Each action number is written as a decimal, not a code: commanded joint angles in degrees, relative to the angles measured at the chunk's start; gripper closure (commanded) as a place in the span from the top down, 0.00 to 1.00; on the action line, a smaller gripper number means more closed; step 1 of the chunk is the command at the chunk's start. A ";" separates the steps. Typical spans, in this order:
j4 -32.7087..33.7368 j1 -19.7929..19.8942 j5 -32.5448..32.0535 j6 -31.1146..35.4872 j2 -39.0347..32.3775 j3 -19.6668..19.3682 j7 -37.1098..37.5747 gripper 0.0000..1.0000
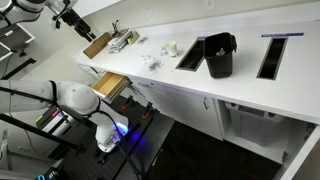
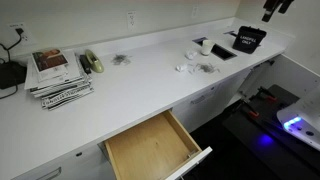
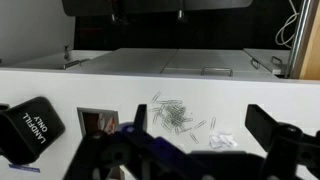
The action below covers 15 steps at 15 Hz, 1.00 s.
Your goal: Put the left piece of paper in the black bin
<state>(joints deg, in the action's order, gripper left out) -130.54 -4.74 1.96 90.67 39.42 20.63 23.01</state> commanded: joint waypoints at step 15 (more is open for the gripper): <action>-4.80 -0.31 -0.82 26.50 -12.70 0.33 2.06 1.00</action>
<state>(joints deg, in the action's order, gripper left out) -134.79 -4.78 1.90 108.69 32.78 20.64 23.05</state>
